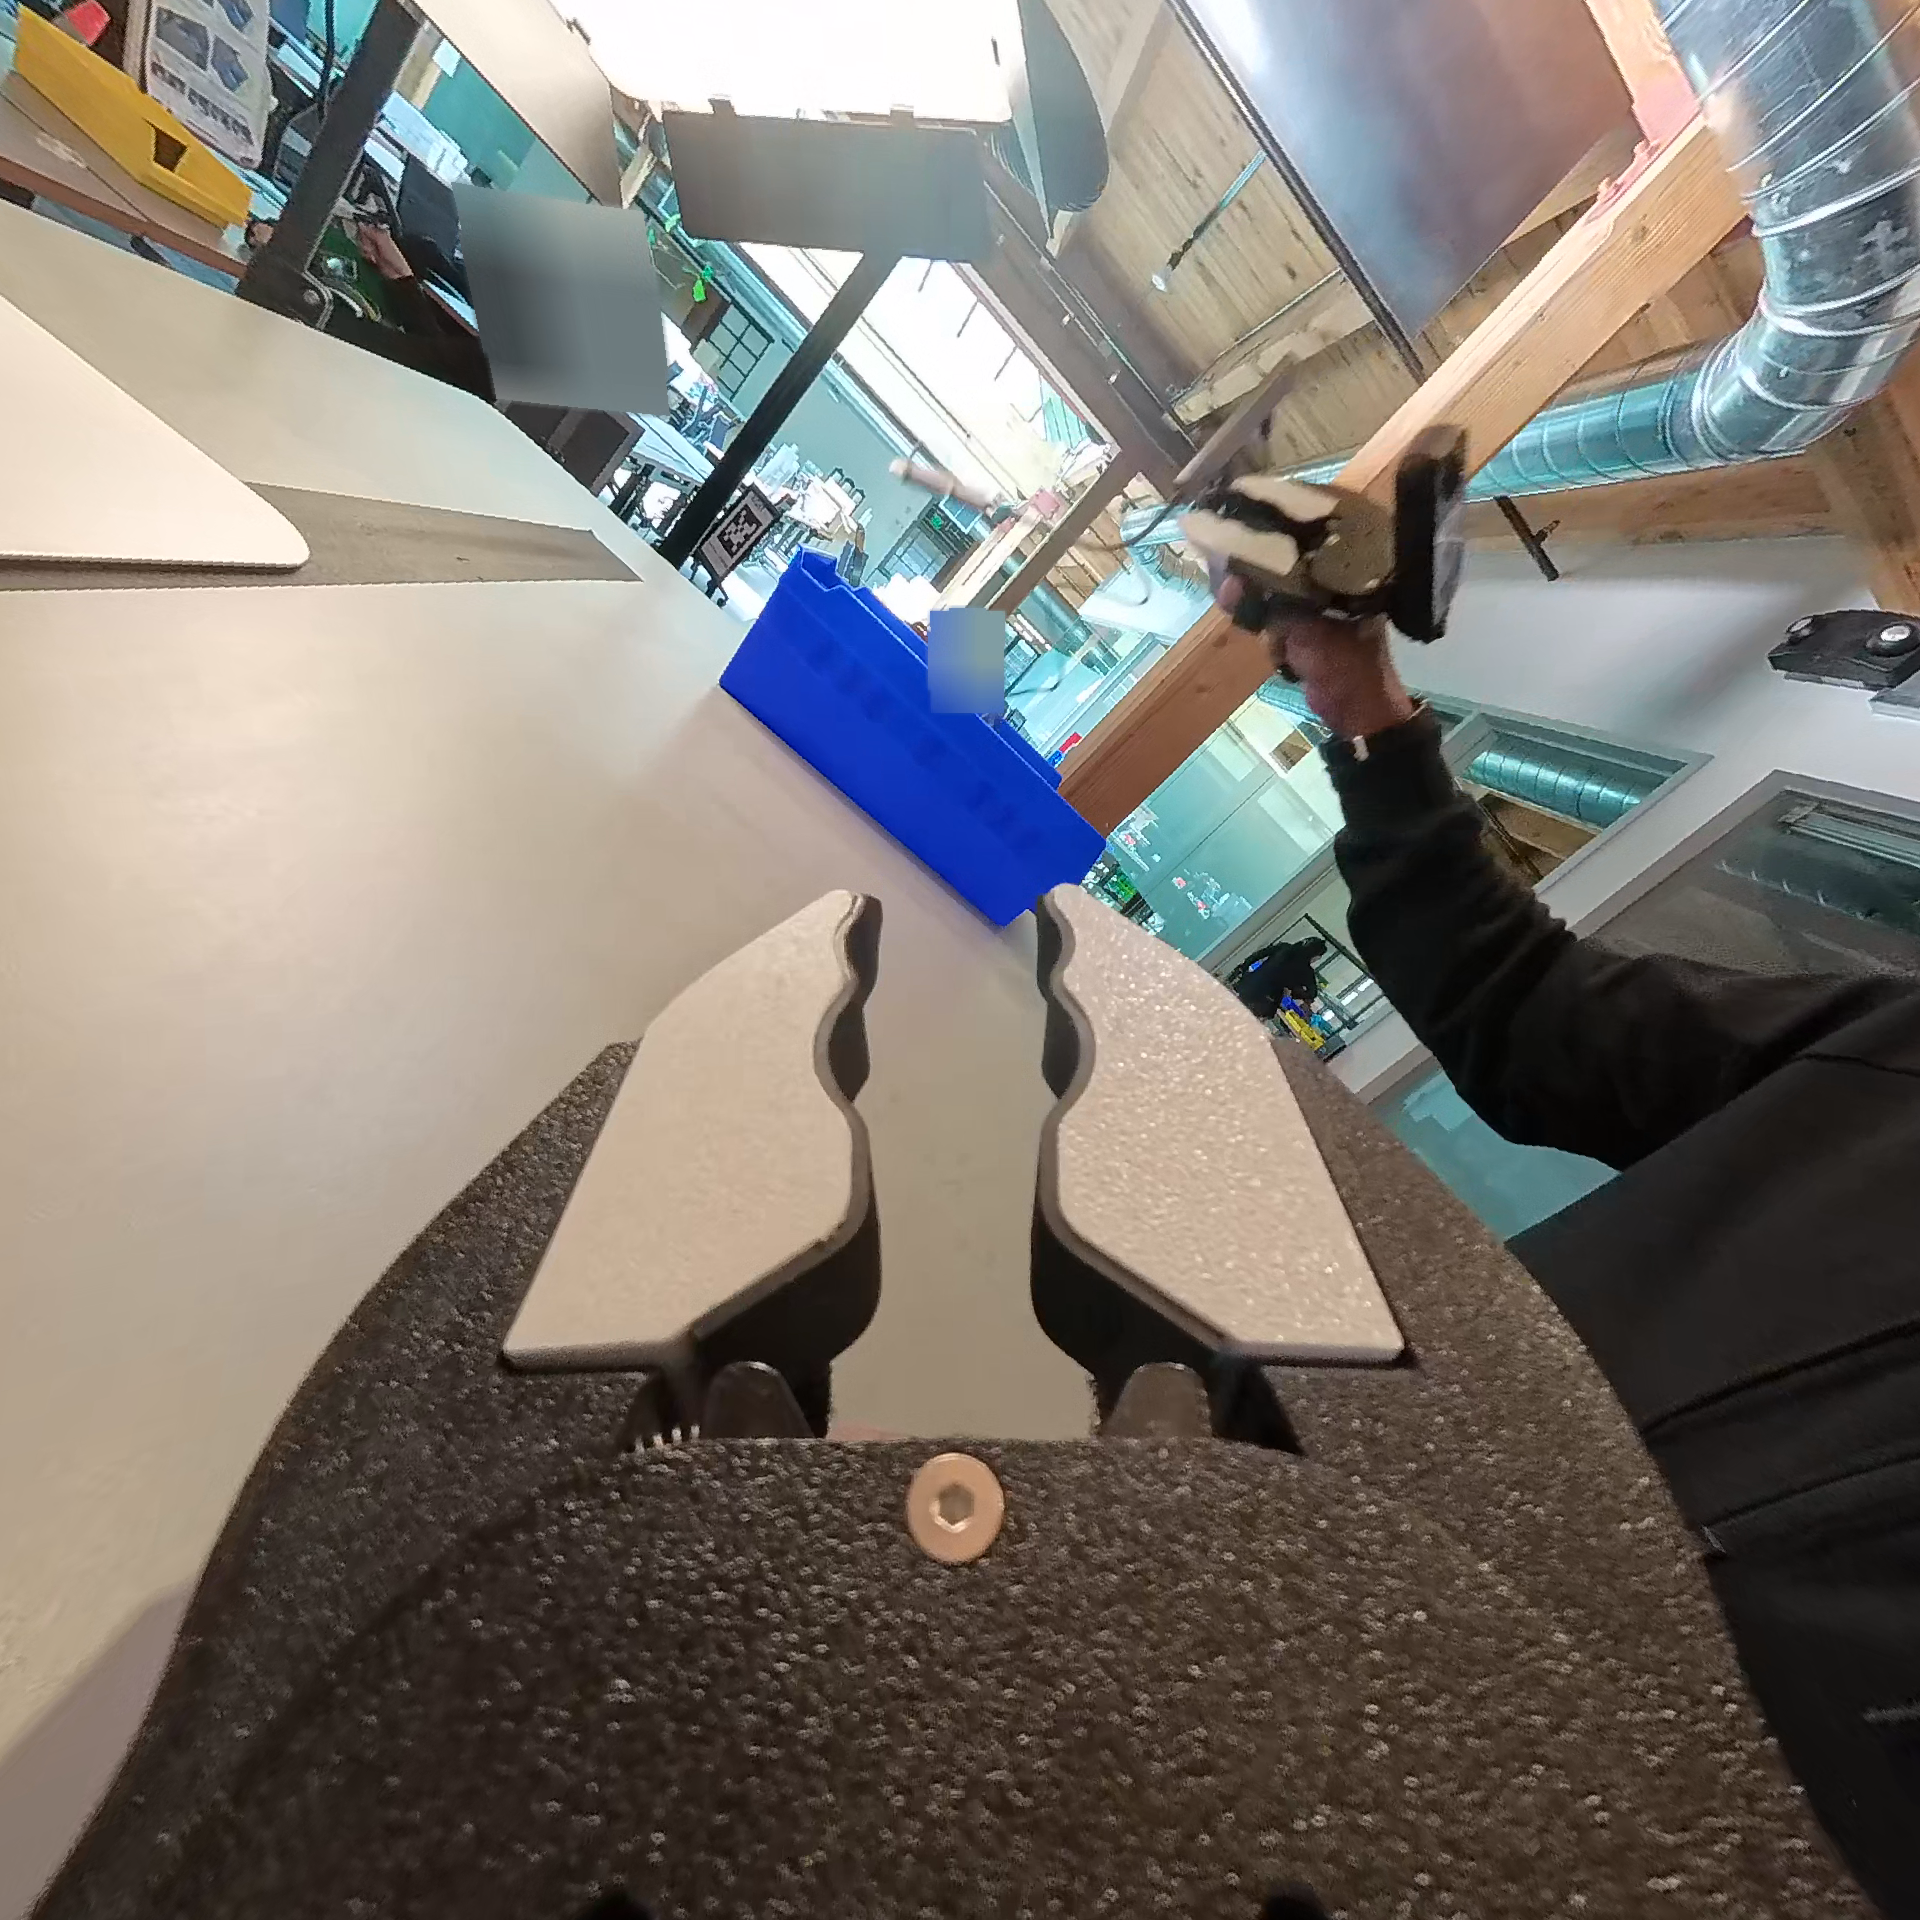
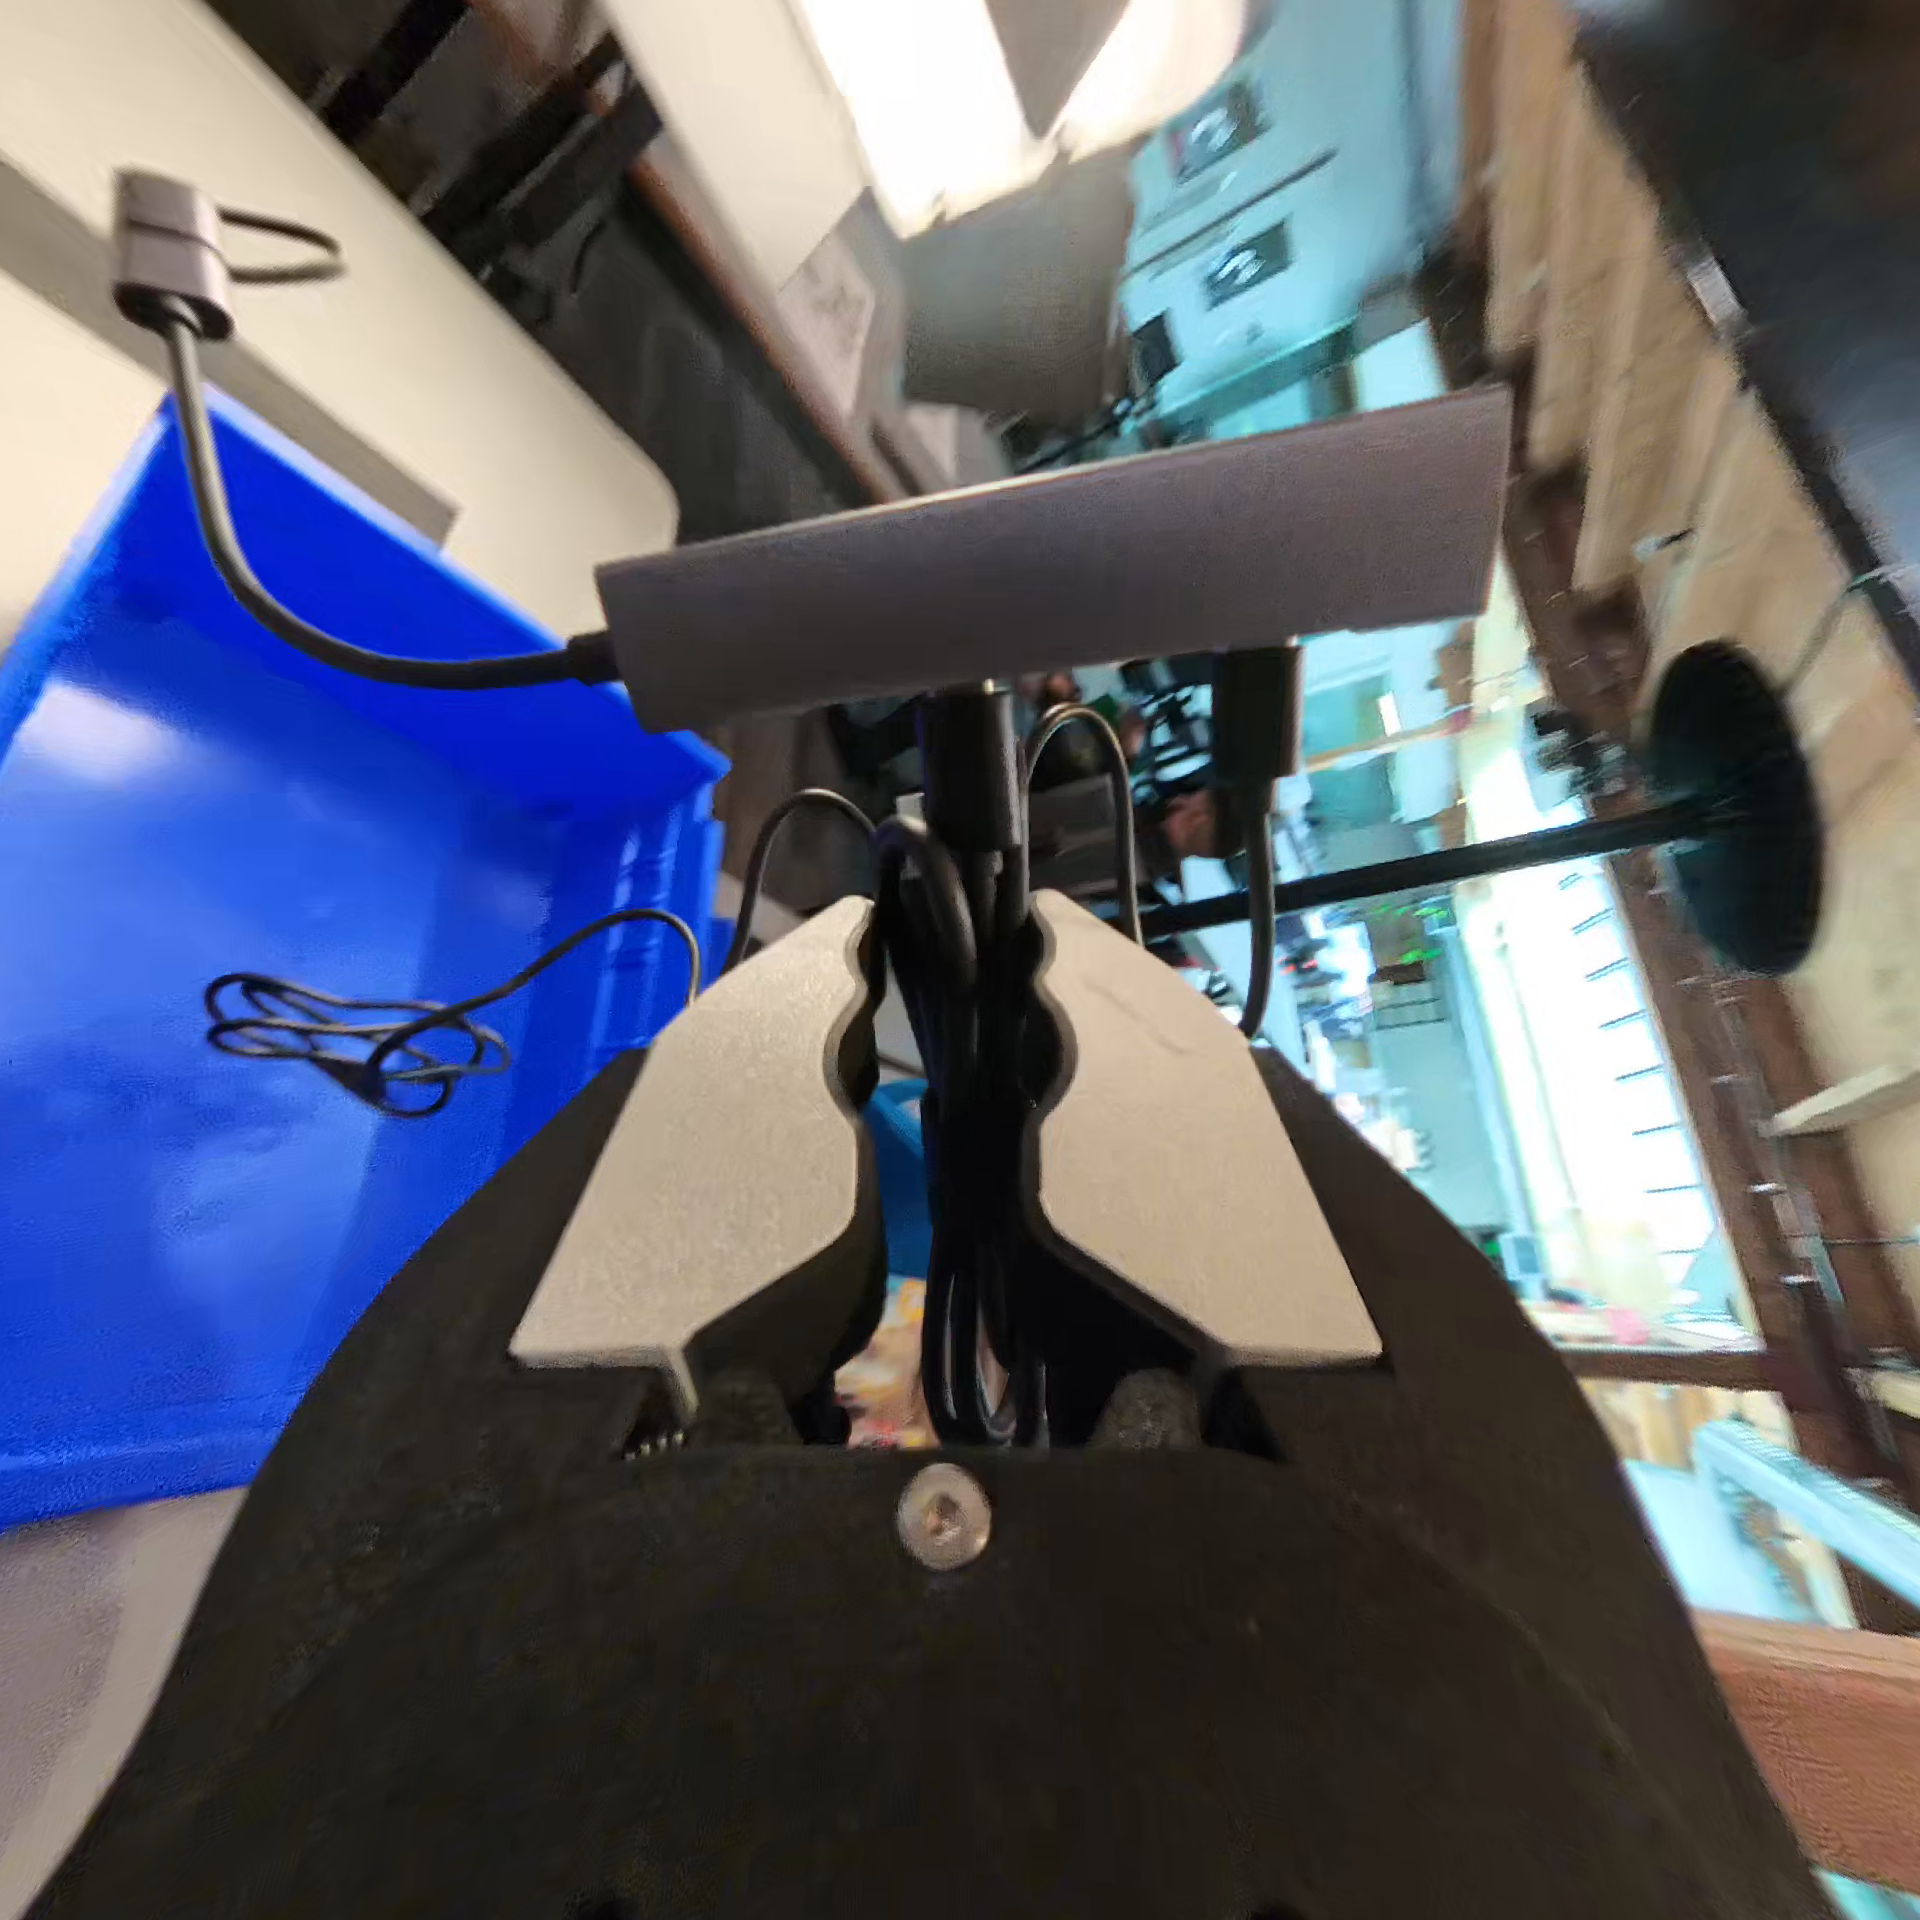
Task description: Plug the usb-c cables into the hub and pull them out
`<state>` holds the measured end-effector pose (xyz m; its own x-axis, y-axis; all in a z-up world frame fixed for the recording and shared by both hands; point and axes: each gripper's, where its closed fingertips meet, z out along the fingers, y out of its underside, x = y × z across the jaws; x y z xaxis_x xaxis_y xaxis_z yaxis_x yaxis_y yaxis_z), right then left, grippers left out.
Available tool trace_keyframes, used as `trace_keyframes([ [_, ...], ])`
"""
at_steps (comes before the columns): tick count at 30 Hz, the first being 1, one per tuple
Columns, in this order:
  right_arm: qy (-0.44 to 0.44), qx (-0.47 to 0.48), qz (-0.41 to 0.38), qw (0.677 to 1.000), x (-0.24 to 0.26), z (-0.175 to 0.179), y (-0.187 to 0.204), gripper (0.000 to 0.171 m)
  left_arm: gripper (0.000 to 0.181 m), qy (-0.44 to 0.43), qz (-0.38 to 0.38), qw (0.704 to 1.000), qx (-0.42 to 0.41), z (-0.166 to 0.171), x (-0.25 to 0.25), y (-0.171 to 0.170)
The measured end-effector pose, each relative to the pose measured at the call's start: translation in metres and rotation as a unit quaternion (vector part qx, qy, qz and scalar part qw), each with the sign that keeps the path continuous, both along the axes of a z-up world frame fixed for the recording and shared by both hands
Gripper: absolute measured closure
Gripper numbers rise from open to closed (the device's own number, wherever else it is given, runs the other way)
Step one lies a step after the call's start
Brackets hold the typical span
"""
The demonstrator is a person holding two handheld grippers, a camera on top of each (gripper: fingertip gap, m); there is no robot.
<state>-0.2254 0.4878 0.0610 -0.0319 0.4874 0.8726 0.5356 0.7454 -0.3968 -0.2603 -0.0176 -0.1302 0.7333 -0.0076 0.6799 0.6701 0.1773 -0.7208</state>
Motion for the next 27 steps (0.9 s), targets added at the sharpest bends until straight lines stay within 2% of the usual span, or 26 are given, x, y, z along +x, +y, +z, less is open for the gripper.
trace_keyframes([
  [4,-0.078,-0.057,-0.026,0.995,0.003,-0.097,0.013,0.147,0.151,-0.001,-0.002,1.0,-0.002,-0.001,0.0,0.001],
  [8,-0.15,-0.08,-0.056,0.984,0.004,-0.156,0.025,0.147,0.151,-0.006,-0.004,1.0,-0.001,-0.002,-0.001,0.001],
  [11,-0.254,-0.116,-0.108,0.954,0.02,-0.194,0.04,0.146,0.151,-0.005,-0.002,1.0,0.001,-0.002,-0.001,0.0],
  [14,-0.361,-0.173,-0.148,0.904,0.047,-0.222,0.047,0.145,0.151,-0.007,-0.003,1.0,0.002,-0.002,-0.001,0.0],
  [15,-0.384,-0.19,-0.147,0.892,0.053,-0.227,0.046,0.141,0.151,-0.007,-0.004,1.0,0.001,-0.002,-0.001,0.001],
  [17,-0.37,-0.198,-0.139,0.897,0.051,-0.216,0.05,0.131,0.151,-0.007,-0.005,1.0,0.0,-0.003,-0.001,0.001],
  [20,-0.328,-0.207,-0.116,0.914,0.046,-0.176,0.049,0.123,0.151,-0.007,-0.004,1.0,0.0,-0.003,-0.001,0.001],
  [22,-0.3,-0.209,-0.071,0.928,0.04,-0.146,0.032,0.12,0.151,-0.01,-0.005,1.0,-0.003,-0.004,-0.002,0.002],
  [25,-0.26,-0.238,0.06,0.934,0.029,-0.121,-0.043,0.121,0.151,0.001,0.004,1.0,-0.012,-0.005,-0.005,0.005],
  [27,-0.236,-0.265,0.149,0.923,0.023,-0.124,-0.112,0.125,0.151,0.016,0.015,1.0,-0.022,-0.006,-0.007,0.007],
])
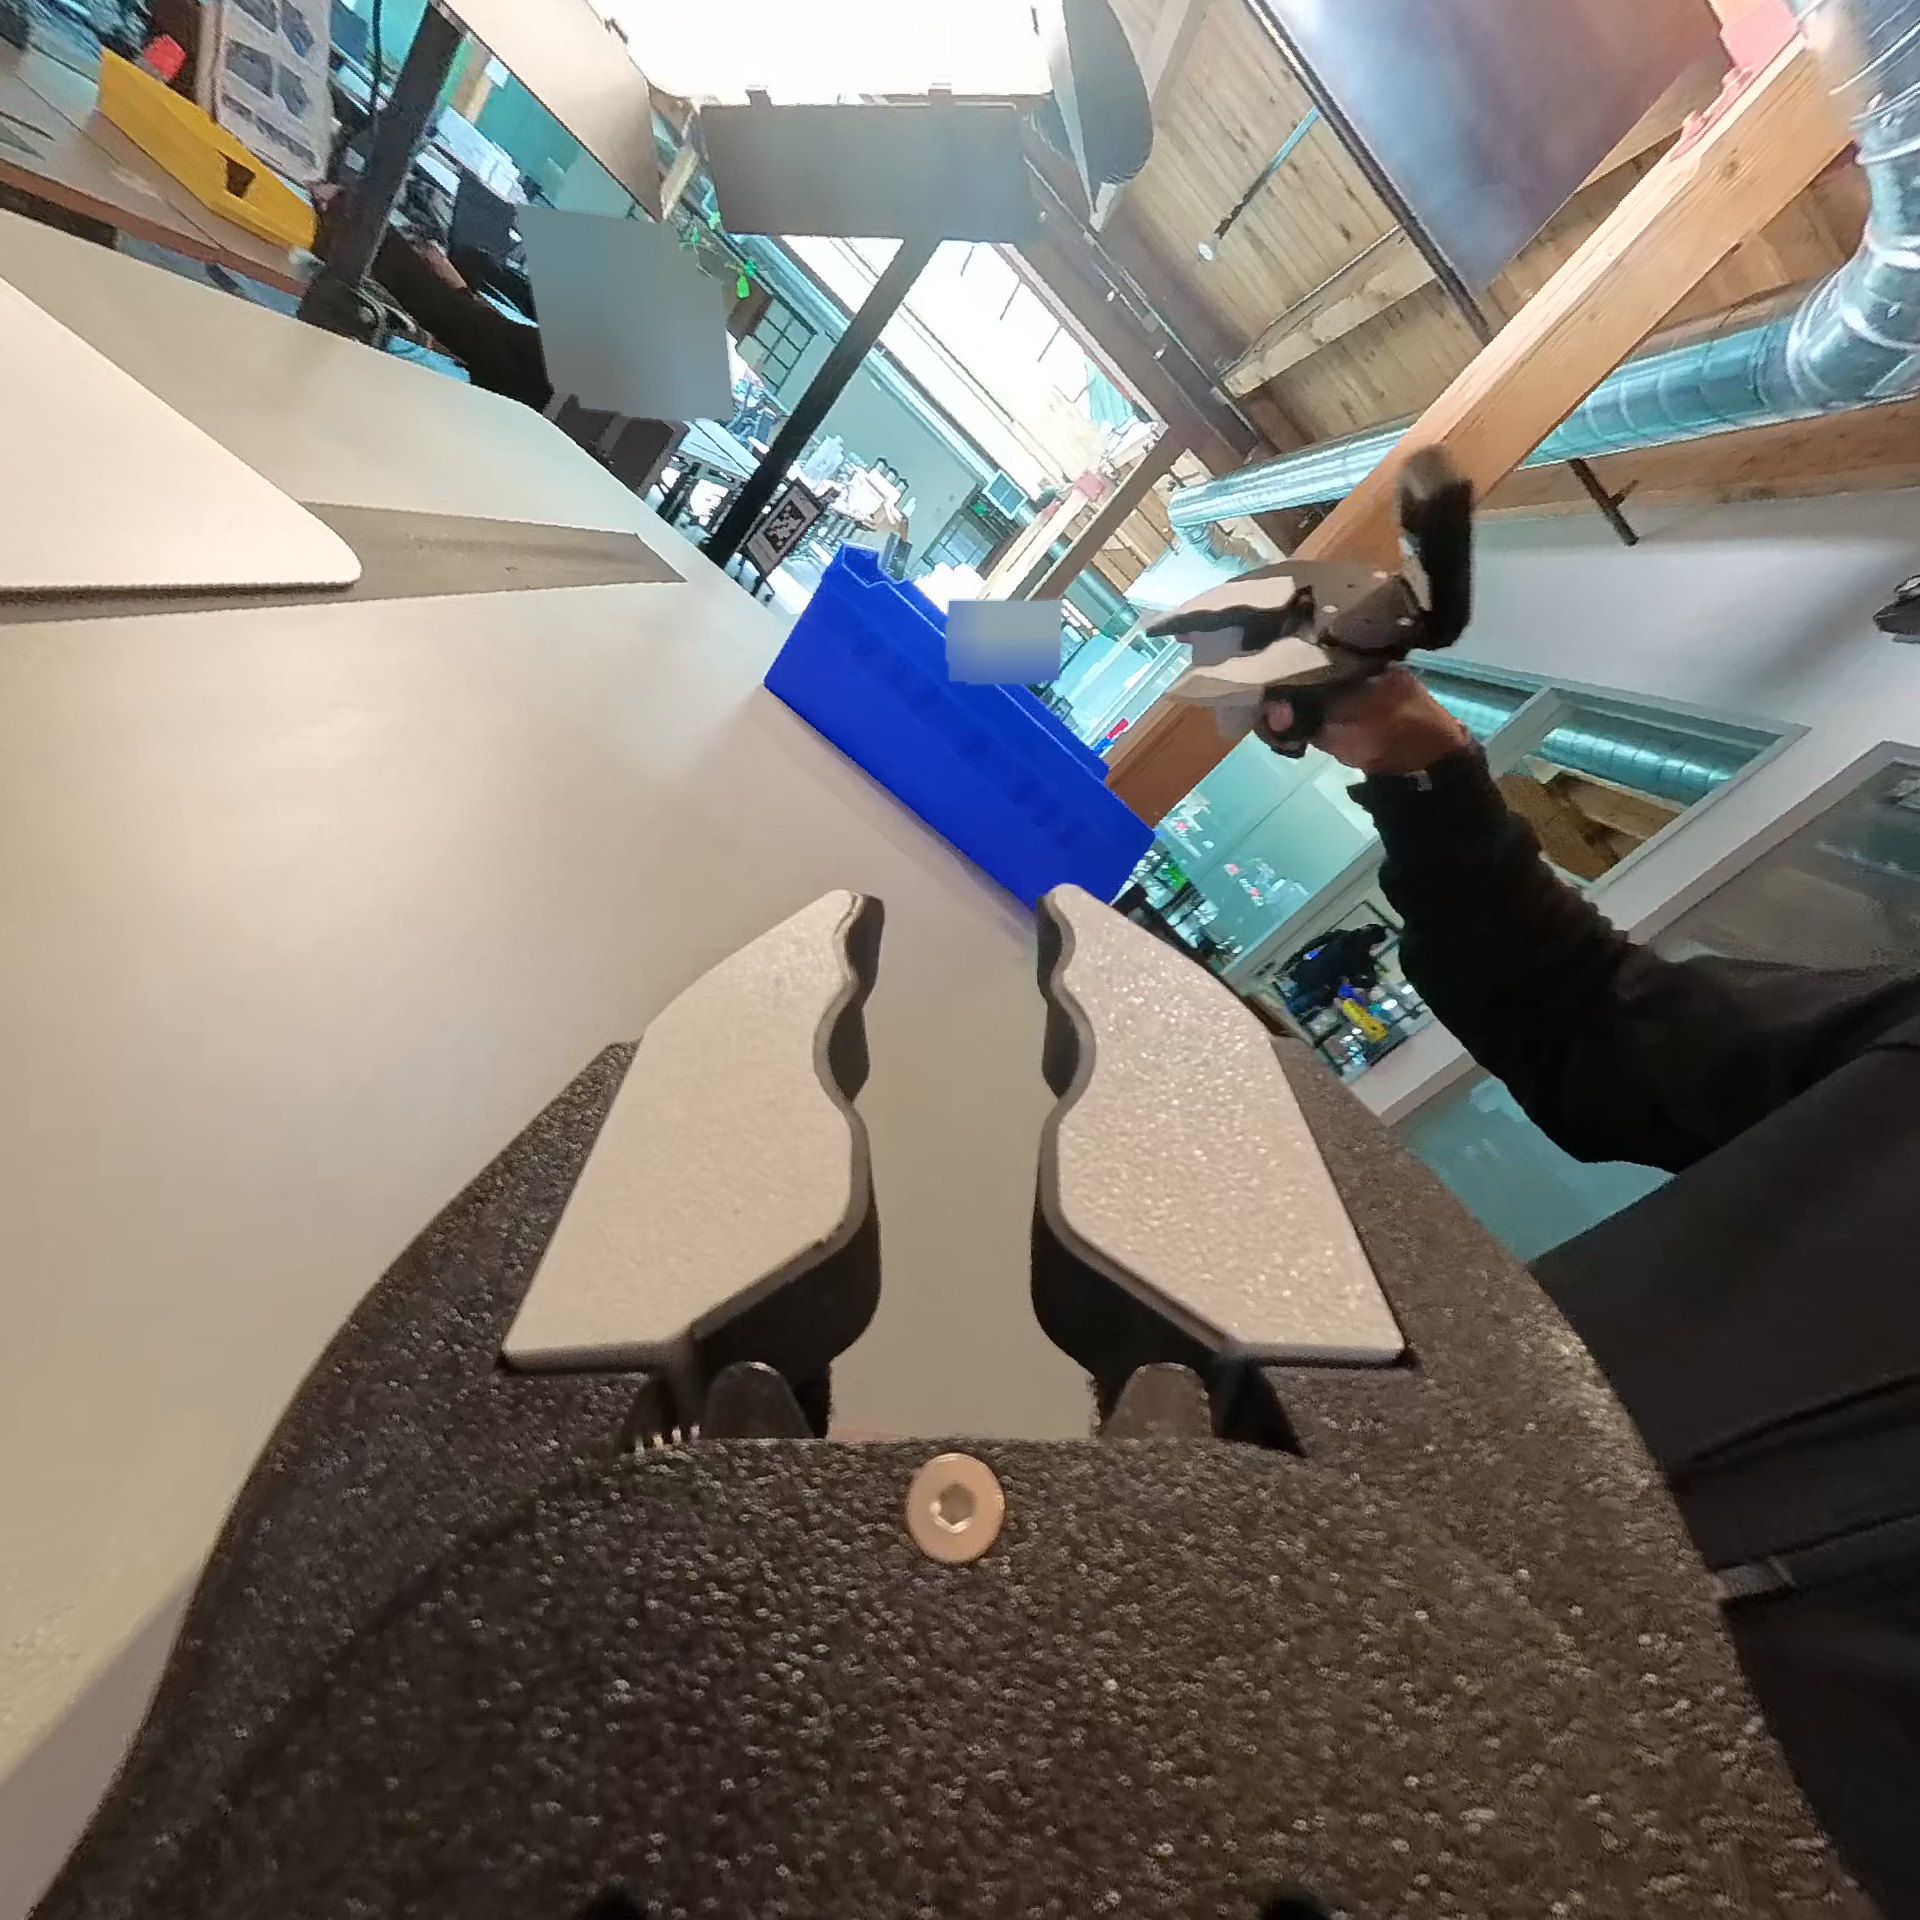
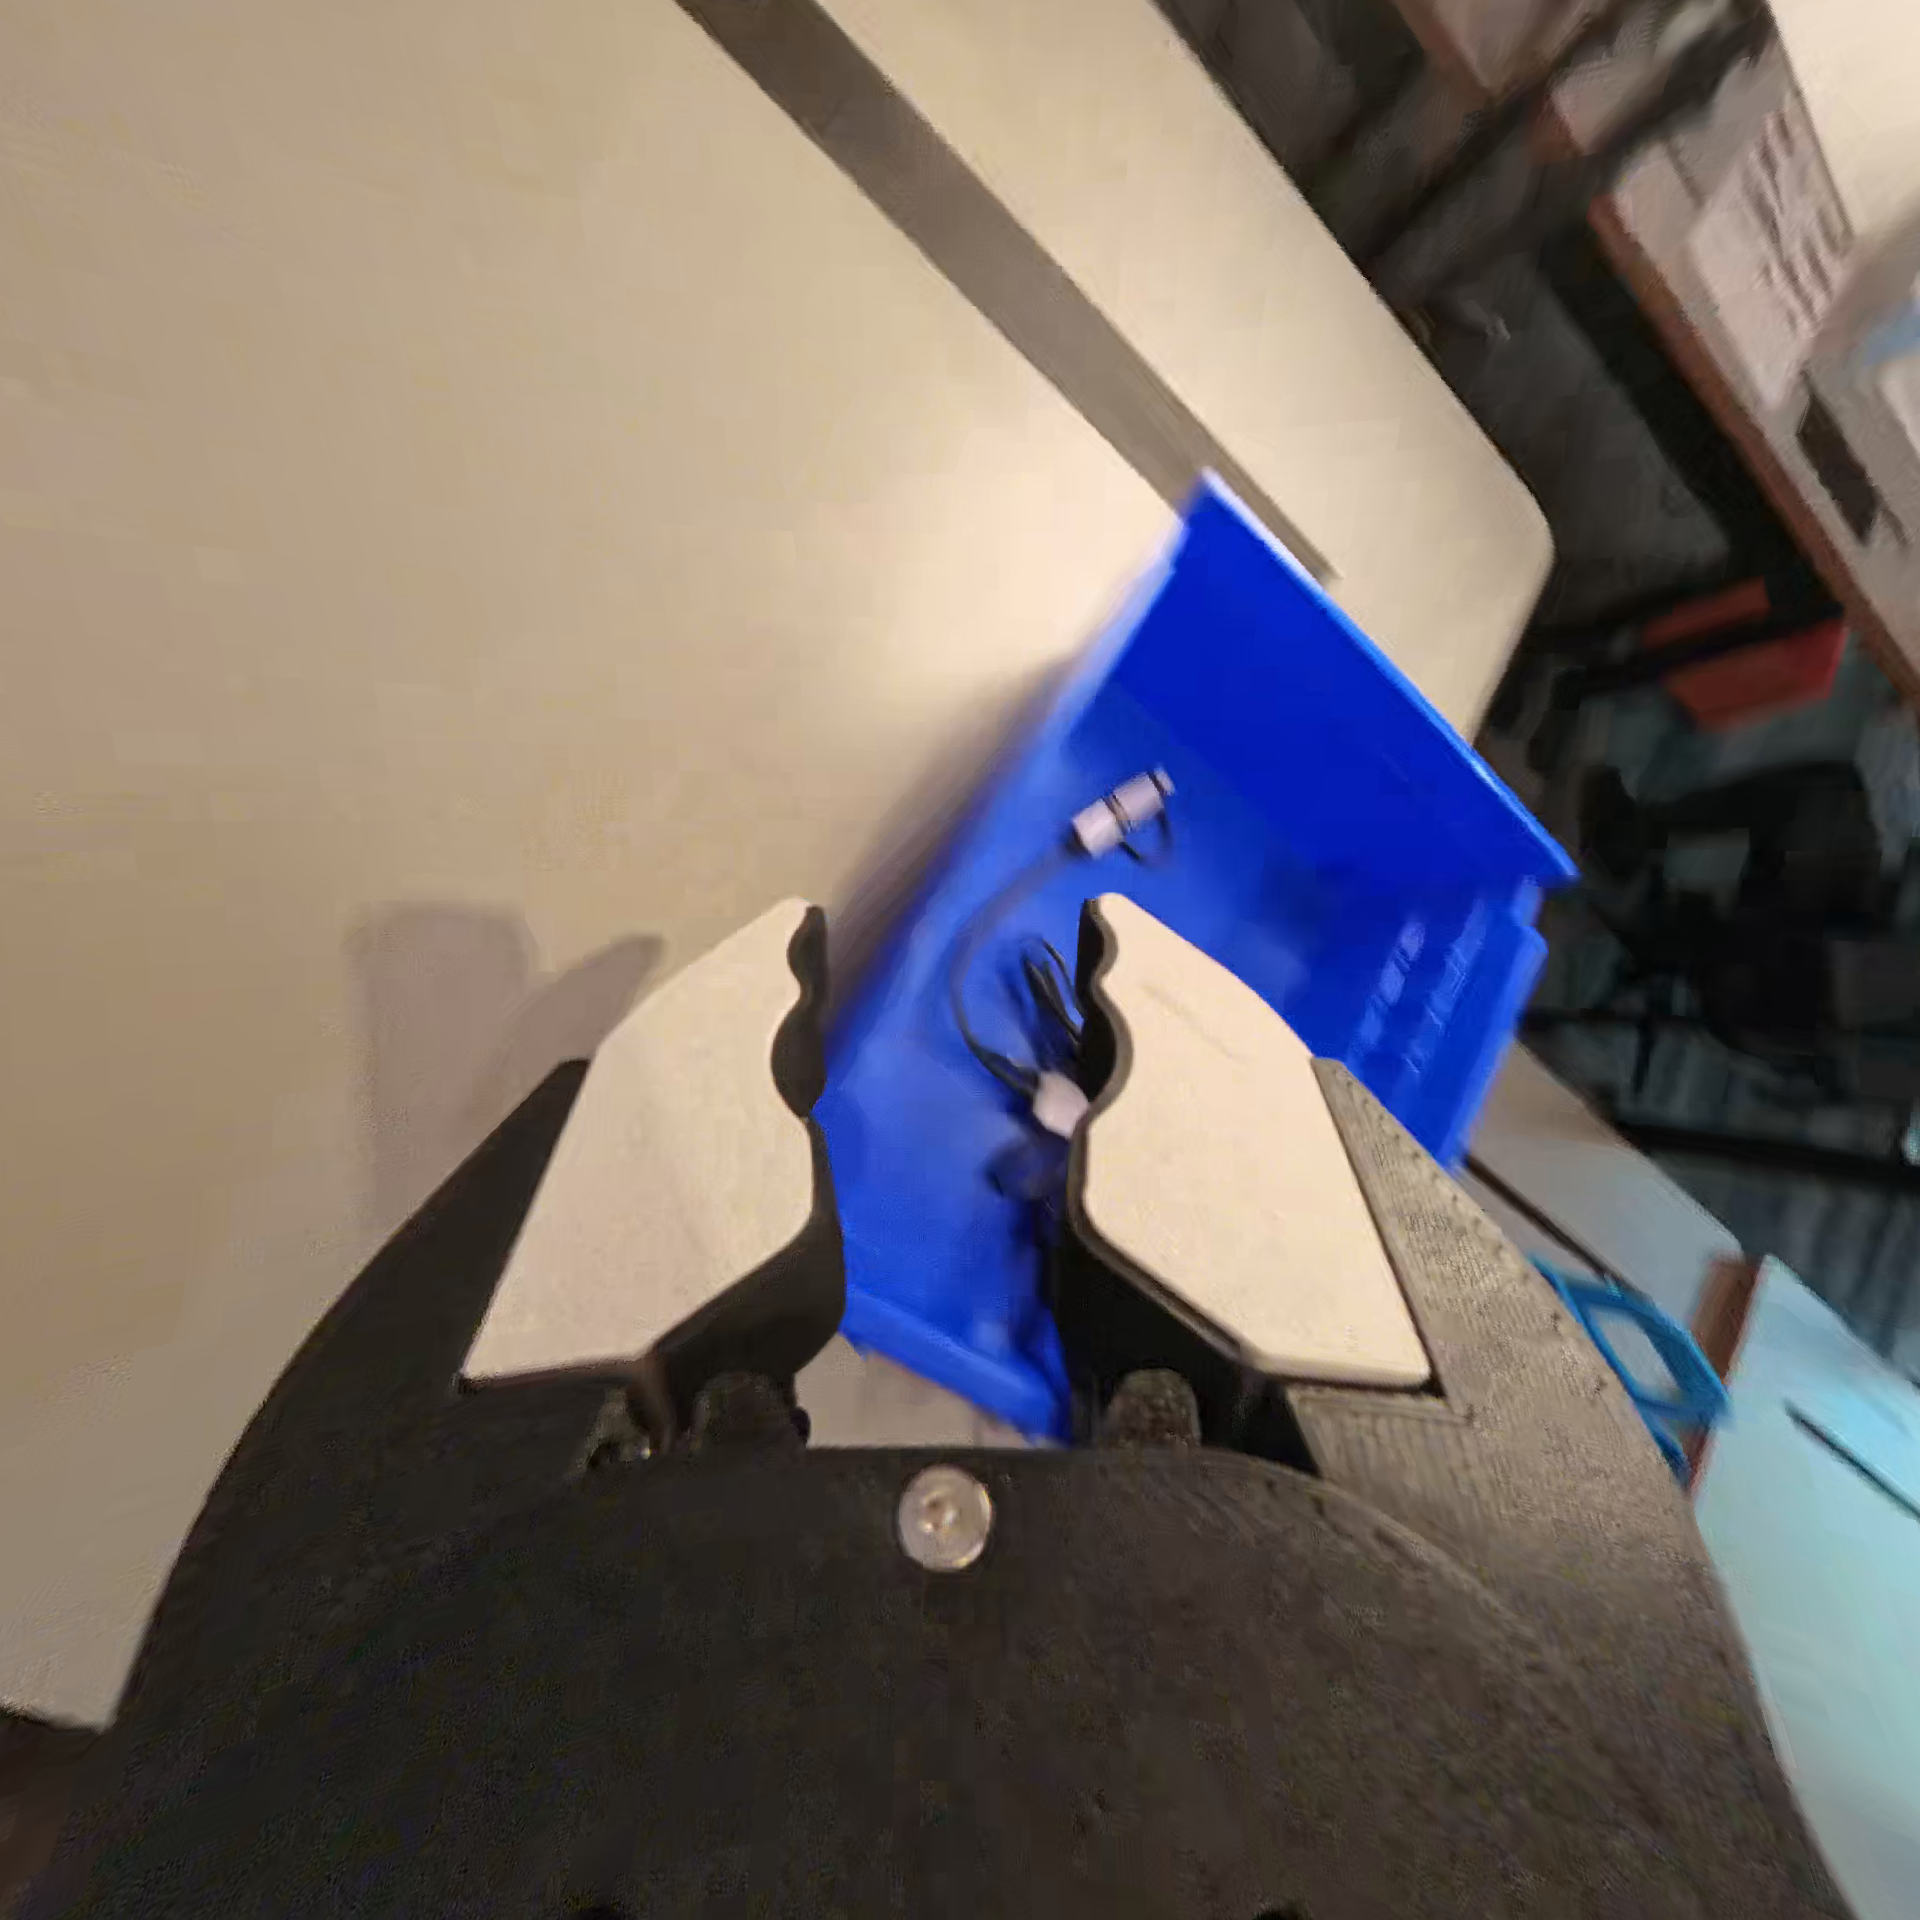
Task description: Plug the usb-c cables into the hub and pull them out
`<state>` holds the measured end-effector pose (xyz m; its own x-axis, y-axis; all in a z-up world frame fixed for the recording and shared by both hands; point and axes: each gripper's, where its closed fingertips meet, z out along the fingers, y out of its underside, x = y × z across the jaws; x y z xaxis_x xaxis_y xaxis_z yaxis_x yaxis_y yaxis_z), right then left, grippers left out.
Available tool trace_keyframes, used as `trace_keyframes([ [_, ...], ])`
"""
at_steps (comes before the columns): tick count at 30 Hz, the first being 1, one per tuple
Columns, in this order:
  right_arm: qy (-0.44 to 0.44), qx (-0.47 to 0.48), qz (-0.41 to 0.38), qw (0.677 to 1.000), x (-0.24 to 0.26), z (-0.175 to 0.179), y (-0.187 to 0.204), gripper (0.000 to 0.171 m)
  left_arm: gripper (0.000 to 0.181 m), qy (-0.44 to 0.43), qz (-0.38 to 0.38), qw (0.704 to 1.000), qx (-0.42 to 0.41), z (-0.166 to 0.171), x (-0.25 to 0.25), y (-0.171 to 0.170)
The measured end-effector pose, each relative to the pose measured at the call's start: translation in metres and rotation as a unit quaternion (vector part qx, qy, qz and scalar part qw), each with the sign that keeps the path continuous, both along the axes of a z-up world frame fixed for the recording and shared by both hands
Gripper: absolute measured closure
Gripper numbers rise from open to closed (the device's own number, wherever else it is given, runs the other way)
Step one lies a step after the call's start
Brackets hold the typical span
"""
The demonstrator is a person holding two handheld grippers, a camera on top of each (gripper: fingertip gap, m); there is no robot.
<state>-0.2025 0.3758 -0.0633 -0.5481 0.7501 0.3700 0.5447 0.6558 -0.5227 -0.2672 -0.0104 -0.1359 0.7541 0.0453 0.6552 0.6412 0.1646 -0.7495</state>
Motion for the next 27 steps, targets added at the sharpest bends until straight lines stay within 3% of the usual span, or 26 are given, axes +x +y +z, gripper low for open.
trace_keyframes([
  [5,0.05,-0.099,0.091,0.99,-0.017,-0.065,-0.146,0.126,0.151,0.056,0.063,0.996,-0.022,0.003,-0.009,-0.002],
  [9,0.053,-0.248,0.057,0.966,-0.035,-0.11,-0.208,0.127,0.151,0.09,0.144,0.985,-0.028,0.008,-0.027,-0.019],
  [13,0.03,-0.293,0.029,0.955,-0.04,-0.14,-0.224,0.13,0.15,0.108,0.208,0.971,-0.036,0.011,-0.041,-0.04],
  [20,-0.008,-0.255,0.042,0.966,-0.039,-0.155,-0.23,0.126,0.127,0.109,0.266,0.957,-0.037,0.012,-0.05,-0.057],
  [27,0.001,-0.243,0.05,0.969,-0.039,-0.154,-0.231,0.127,0.125,0.141,0.375,0.911,-0.091,0.015,-0.021,-0.091],
])
